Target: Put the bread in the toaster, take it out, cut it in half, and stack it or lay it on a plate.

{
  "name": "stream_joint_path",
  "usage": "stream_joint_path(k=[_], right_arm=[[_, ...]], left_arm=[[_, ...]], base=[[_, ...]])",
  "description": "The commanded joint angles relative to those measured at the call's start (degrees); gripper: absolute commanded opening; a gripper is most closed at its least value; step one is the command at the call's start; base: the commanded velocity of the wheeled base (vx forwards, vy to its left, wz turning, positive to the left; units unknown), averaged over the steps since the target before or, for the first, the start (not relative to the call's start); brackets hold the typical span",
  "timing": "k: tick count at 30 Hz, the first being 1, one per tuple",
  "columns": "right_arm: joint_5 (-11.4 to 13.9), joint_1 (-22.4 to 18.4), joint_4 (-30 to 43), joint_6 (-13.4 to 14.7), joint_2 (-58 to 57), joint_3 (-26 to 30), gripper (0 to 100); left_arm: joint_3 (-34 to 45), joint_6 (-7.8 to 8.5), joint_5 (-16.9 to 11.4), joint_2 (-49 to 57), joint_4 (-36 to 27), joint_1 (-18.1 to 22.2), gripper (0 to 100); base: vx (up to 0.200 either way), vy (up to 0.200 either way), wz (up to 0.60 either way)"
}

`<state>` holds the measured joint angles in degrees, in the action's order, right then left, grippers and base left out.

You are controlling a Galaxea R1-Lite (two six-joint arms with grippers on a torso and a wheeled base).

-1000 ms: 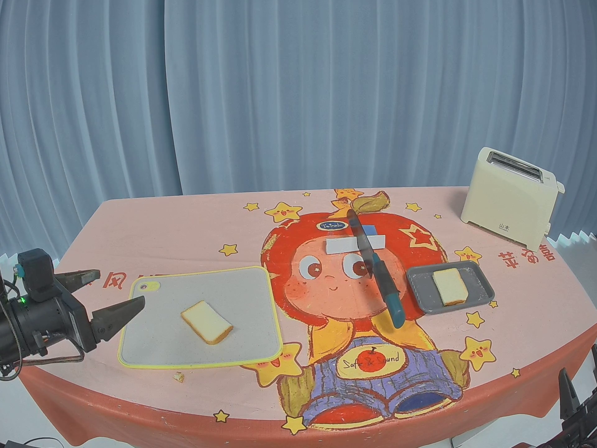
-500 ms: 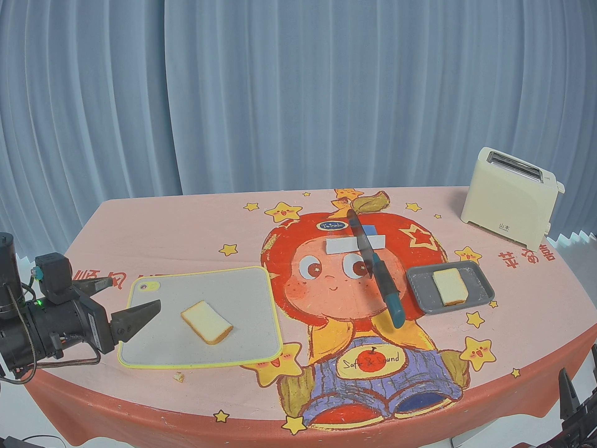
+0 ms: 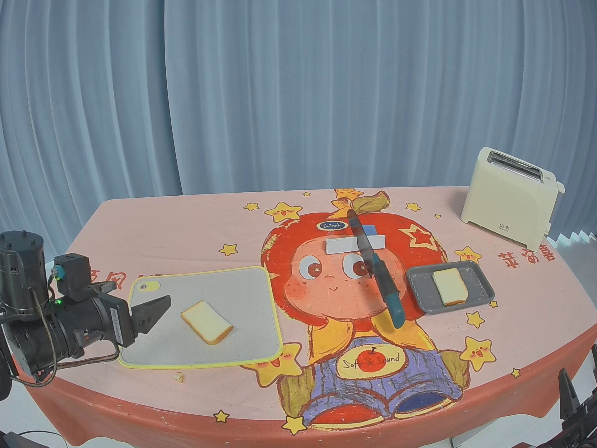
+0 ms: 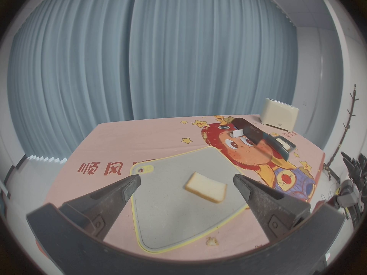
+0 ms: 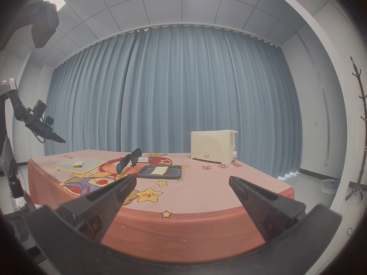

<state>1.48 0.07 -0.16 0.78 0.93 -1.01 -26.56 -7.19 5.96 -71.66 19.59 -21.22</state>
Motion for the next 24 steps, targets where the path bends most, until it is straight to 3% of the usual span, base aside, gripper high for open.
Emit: stream_joint_path(k=[1,10,18,22,24], right_arm=[[0.0,0.0,0.0,0.0,-0.9,1.0,100],[0.0,0.0,0.0,0.0,-0.9,1.0,100],[0.0,0.0,0.0,0.0,-0.9,1.0,100],[0.0,0.0,0.0,0.0,-0.9,1.0,100],[0.0,0.0,0.0,0.0,-0.9,1.0,100]], left_arm=[[-1.1,-0.54,0.5,-2.7,0.0,-0.2,100],[-1.9,-0.81,0.5,-5.2,-0.1,-0.1,100],[-3.3,-3.88,1.2,-10.4,-0.2,0.0,100],[-4.7,-5.73,4.3,-14.2,-0.3,0.0,100],[-4.7,-5.73,4.3,-14.2,-0.3,0.0,100]], base=[[0.0,0.0,0.0],[0.0,0.0,0.0],[0.0,0.0,0.0],[0.0,0.0,0.0],[0.0,0.0,0.0]])
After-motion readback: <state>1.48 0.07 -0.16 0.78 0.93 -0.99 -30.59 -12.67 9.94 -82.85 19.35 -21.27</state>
